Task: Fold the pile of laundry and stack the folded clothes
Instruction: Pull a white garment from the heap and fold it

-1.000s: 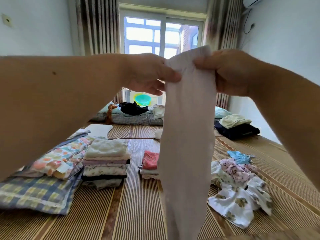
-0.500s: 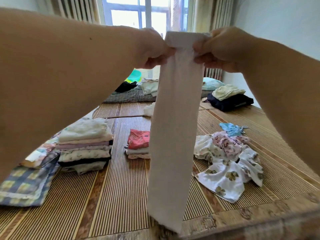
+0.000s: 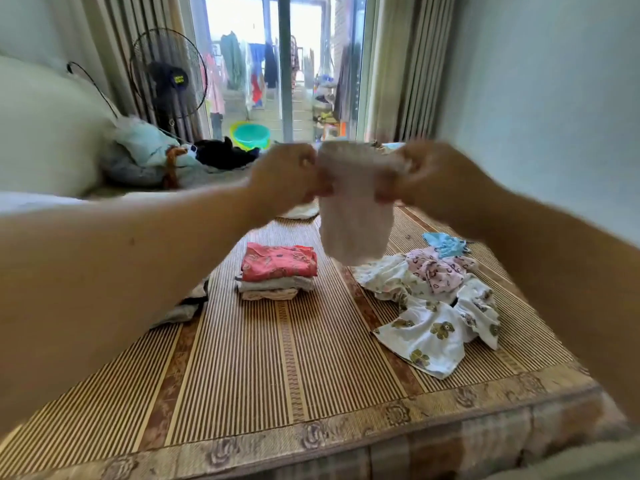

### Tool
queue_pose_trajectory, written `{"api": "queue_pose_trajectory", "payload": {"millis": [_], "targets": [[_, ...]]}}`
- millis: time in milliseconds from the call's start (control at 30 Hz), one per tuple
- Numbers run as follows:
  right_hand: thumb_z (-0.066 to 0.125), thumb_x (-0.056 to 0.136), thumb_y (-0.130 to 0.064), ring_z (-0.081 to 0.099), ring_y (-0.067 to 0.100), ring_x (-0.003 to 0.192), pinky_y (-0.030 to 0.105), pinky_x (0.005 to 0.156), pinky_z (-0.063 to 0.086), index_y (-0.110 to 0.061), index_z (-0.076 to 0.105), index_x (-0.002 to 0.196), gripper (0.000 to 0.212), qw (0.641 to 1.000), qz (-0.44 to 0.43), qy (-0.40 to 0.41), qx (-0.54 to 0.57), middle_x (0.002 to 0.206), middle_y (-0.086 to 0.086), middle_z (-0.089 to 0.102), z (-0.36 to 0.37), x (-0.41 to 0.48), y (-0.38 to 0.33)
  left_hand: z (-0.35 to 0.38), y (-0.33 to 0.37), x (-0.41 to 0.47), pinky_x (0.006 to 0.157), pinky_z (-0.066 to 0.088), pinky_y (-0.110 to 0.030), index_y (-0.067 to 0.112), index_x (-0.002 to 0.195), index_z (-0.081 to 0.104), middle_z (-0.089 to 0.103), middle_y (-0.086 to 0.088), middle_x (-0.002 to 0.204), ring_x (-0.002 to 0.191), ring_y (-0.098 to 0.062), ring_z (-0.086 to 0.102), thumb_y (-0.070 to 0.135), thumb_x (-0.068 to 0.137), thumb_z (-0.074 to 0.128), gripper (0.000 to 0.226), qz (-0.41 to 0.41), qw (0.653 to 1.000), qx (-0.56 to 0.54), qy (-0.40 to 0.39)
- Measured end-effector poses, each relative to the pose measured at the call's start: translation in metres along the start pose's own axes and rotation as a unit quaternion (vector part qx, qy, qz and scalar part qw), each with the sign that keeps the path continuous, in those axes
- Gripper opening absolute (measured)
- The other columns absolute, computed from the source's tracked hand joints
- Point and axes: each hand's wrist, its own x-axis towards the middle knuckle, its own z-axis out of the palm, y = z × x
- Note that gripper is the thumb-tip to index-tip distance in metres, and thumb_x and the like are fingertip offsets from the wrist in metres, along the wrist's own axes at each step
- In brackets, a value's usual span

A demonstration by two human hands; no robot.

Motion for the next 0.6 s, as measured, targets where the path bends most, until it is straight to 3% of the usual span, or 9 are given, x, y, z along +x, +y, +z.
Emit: {"api": "queue_pose_trajectory", "payload": {"millis": [133,233,300,467,533,600], "targets": [[0.07,0.085,-0.021,0.05,0.001,0.053,0.018,0.05,0.04,-0.016,0.061,0.088,0.01,0.976,0.124,-0.174,0.029,0.071,-0.002,0.06,0.057,-0.096,0.041,0.026,-0.058,-0.097,0.073,0.054,-0.041,0.018,0.082,0.067,0.068,-0.002,0.077,0.069,-0.017,0.062,0.023,0.081,0.074,0.009,-0.064,0.979,0.106,-0.165],[0.073,0.079,-0.035,0.057,0.007,0.069,0.025,0.063,0.043,-0.022,0.064,0.086,0.017,0.942,0.2,-0.269,-0.011,0.078,-0.004,0.066,0.098,-0.159,0.073,0.049,-0.092,-0.167,0.076,0.054,-0.034,0.024,0.081,0.066,0.068,0.005,0.08,0.075,-0.012,0.064,0.031,0.082,0.073,0.009,-0.162,0.93,0.129,-0.303],[0.075,0.078,-0.035,0.06,0.004,0.072,0.023,0.067,0.045,-0.024,0.064,0.083,0.016,0.919,0.222,-0.325,0.015,0.077,-0.008,0.066,0.113,-0.18,0.085,0.059,-0.107,-0.197,0.081,0.054,-0.031,0.027,0.083,0.066,0.069,0.007,0.085,0.081,-0.01,0.065,0.034,0.084,0.069,0.007,-0.183,0.901,0.14,-0.367],[0.07,0.083,-0.017,0.072,0.018,0.08,0.025,0.064,0.05,-0.02,0.06,0.087,0.011,0.863,0.277,-0.408,0.112,0.084,0.0,0.068,0.117,-0.179,0.089,0.06,-0.111,-0.213,0.083,0.055,-0.028,0.032,0.091,0.067,0.072,0.01,0.087,0.079,-0.002,0.068,0.028,0.086,0.066,0.006,-0.232,0.879,0.078,-0.41],[0.066,0.088,-0.013,0.07,0.017,0.073,0.023,0.059,0.049,-0.014,0.06,0.094,0.009,0.848,0.305,-0.408,0.145,0.084,0.003,0.066,0.114,-0.167,0.091,0.059,-0.112,-0.203,0.078,0.057,-0.028,0.026,0.098,0.068,0.072,0.004,0.087,0.074,-0.006,0.069,0.022,0.088,0.065,0.011,-0.236,0.88,0.045,-0.41],[0.063,0.091,-0.012,0.066,0.014,0.066,0.024,0.059,0.05,-0.009,0.061,0.102,0.012,0.858,0.321,-0.366,0.163,0.087,0.005,0.068,0.112,-0.148,0.095,0.061,-0.115,-0.187,0.073,0.058,-0.029,0.023,0.102,0.066,0.071,0.001,0.085,0.069,-0.01,0.068,0.019,0.09,0.063,0.013,-0.228,0.9,0.029,-0.371]]}}
